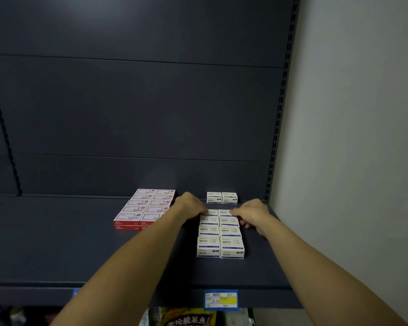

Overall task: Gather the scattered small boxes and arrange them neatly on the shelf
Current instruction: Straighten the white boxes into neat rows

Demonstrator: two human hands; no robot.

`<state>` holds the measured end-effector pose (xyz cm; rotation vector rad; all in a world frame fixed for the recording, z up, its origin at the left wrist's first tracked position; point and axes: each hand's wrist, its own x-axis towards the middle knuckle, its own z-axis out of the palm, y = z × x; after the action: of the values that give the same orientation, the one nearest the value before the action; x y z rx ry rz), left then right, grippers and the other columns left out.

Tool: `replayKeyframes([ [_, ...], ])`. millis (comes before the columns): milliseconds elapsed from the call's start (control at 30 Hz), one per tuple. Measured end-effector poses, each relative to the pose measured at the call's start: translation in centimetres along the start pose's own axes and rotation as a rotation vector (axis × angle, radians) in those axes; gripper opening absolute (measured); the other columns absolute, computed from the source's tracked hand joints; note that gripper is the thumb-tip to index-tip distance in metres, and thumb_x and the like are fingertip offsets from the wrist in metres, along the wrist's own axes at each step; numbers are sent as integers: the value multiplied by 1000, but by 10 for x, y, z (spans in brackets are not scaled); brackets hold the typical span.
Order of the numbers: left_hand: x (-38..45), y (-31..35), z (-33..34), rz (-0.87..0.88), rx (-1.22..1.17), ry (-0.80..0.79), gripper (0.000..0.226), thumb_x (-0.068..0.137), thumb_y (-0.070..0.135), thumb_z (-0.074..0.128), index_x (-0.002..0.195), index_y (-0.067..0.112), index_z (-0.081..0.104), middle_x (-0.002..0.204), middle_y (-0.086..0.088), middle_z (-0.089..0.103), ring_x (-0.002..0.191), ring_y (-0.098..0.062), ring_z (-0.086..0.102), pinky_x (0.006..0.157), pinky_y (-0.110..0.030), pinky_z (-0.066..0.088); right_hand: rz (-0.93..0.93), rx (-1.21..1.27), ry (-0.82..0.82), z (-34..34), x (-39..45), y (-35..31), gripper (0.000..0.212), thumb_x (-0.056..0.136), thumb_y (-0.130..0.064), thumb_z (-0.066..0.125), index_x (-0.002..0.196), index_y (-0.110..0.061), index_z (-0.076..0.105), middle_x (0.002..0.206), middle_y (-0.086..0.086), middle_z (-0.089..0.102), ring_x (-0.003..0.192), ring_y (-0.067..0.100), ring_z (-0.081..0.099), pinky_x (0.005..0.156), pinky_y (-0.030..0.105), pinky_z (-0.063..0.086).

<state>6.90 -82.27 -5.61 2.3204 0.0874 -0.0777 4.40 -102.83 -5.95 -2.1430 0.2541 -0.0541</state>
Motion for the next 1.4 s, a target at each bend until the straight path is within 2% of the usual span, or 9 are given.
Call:
replayKeyframes([
  [167,-4,-2,-1,19,-17,-2,20,88,26,76,106,17,77,108,-1,71,99,-16,63,84,-29,48,-15,45,28,1,-4,6,24,78,-29,80,81,-7,74,69,6,71,55,14,57,50,23,46],
  [367,-5,-1,0,41,-14,7,20,89,26,75,106,16,77,110,-2,72,104,-18,65,92,-32,52,-13,53,28,0,-6,4,25,78,-28,80,83,-4,74,66,6,70,52,14,55,49,22,44],
  [633,-4,-2,-1,72,-18,25,24,89,25,75,112,16,75,113,0,69,108,-19,62,98,-32,50,-11,37,33,0,-8,1,25,77,-29,81,81,-5,74,65,5,70,50,14,55,48,21,44],
  [800,-1,-3,-1,36,-37,92,22,90,30,73,107,15,74,103,-1,69,93,-17,62,82,-30,50,-17,47,57,-2,-7,-1,23,79,-28,77,80,-5,71,68,8,72,49,15,57,47,22,45],
  [900,4,-2,-4,20,-54,191,18,94,24,67,106,13,74,105,-5,70,95,-20,64,84,-33,54,-18,77,121,-4,-3,-2,19,82,-24,72,79,-5,71,71,10,73,51,16,59,51,25,52],
  [1033,11,-1,-5,32,-37,241,19,97,19,60,108,13,75,108,-7,70,99,-23,64,87,-34,55,-26,103,165,-9,6,-1,16,85,-22,70,80,-7,70,72,9,72,53,17,60,52,22,48],
  [1267,28,5,-3,20,-24,226,18,96,22,61,105,14,74,106,-6,70,96,-24,66,87,-36,57,-37,133,180,-11,25,-6,14,85,-21,70,78,-10,68,81,9,71,58,20,62,53,22,49],
  [1400,40,9,2,31,-9,199,19,97,19,58,104,13,75,107,-7,70,94,-23,66,76,-30,50,-41,133,175,-9,37,-6,10,85,-20,71,82,-10,71,81,6,71,63,19,65,56,23,52],
])
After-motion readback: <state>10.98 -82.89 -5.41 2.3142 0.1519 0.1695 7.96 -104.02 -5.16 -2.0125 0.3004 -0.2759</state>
